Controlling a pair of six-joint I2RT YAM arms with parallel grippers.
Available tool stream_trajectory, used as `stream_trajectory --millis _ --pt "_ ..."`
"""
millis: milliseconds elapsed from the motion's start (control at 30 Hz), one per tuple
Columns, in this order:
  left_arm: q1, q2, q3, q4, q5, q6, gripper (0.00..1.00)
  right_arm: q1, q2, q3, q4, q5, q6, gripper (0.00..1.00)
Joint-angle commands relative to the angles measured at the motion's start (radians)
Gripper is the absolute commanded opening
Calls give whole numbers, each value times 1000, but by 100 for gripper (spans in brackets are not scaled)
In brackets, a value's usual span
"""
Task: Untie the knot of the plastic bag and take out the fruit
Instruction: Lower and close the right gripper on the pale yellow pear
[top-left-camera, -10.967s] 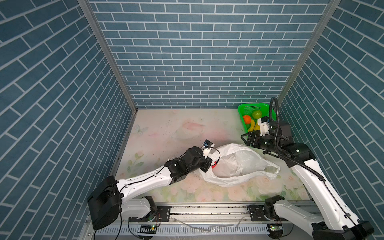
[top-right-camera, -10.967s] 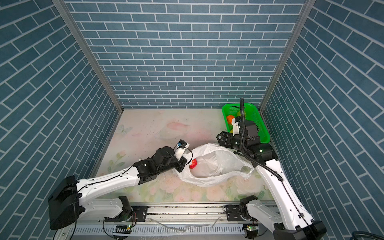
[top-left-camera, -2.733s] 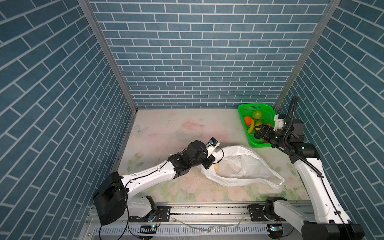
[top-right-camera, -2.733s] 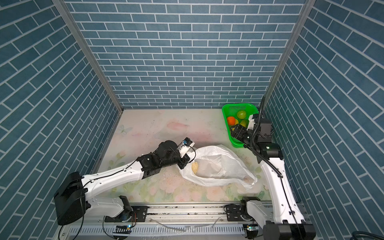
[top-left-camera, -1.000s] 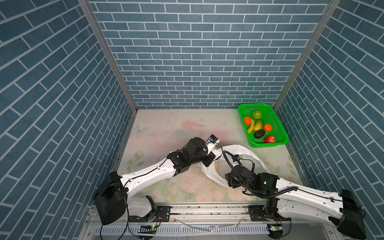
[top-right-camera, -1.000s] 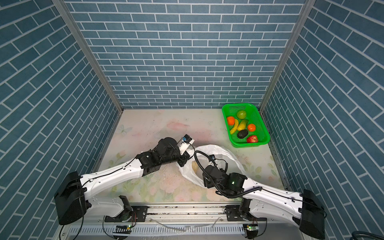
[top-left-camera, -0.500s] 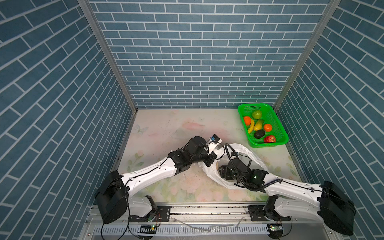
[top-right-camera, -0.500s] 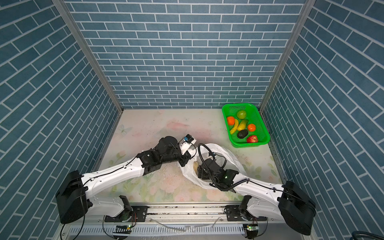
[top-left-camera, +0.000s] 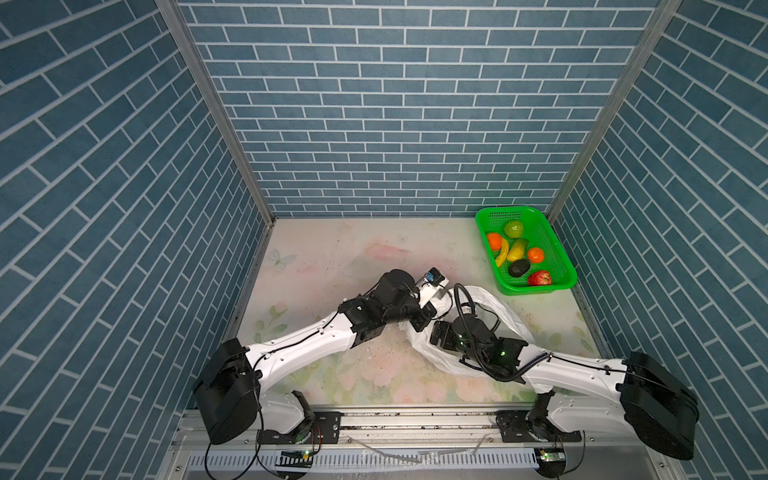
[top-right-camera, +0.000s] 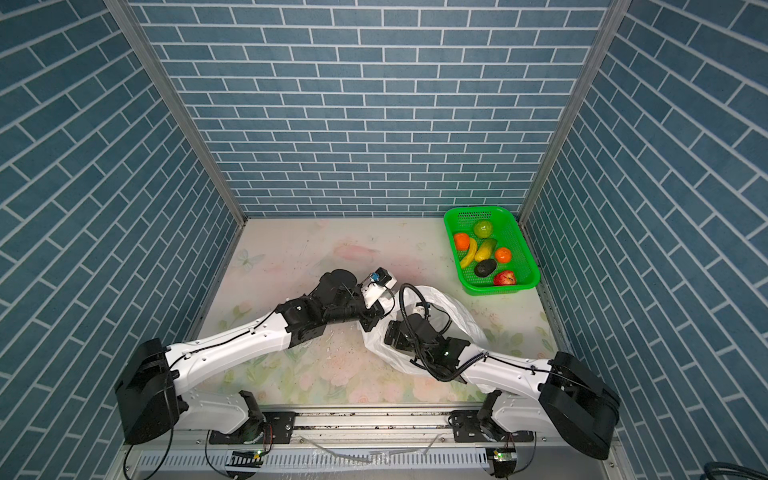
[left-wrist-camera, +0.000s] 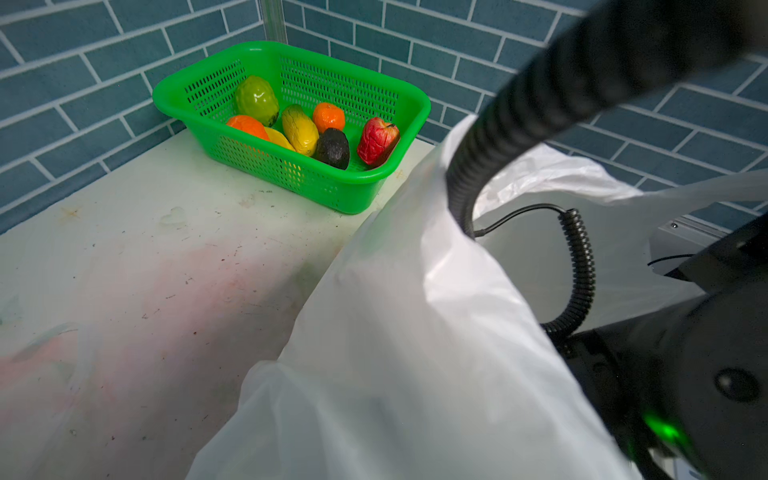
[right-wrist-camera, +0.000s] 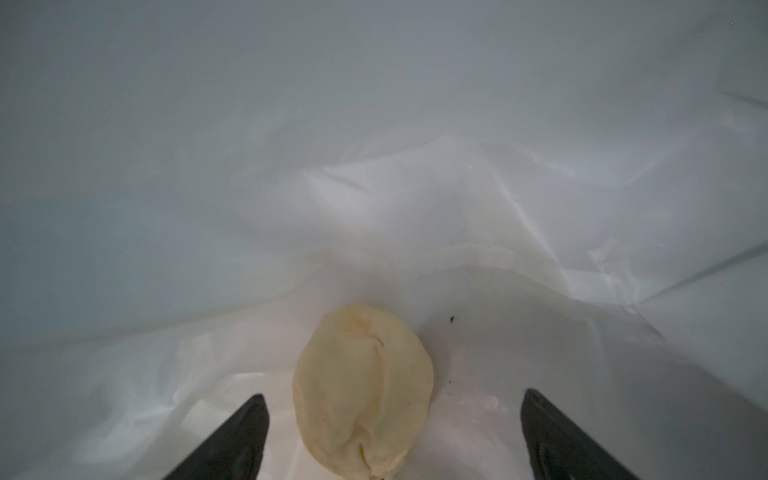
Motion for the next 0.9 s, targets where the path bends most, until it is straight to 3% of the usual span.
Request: stream_trajectory --millis 0,567,867 --pt "5 21 46 -15 37 53 0 -6 45 1 72 17 67 94" --pt "6 31 19 -131 28 213 0 -29 290 95 224 -15 83 95" --pt "8 5 -11 -122 20 196 0 -40 271 131 -6 77 163 91"
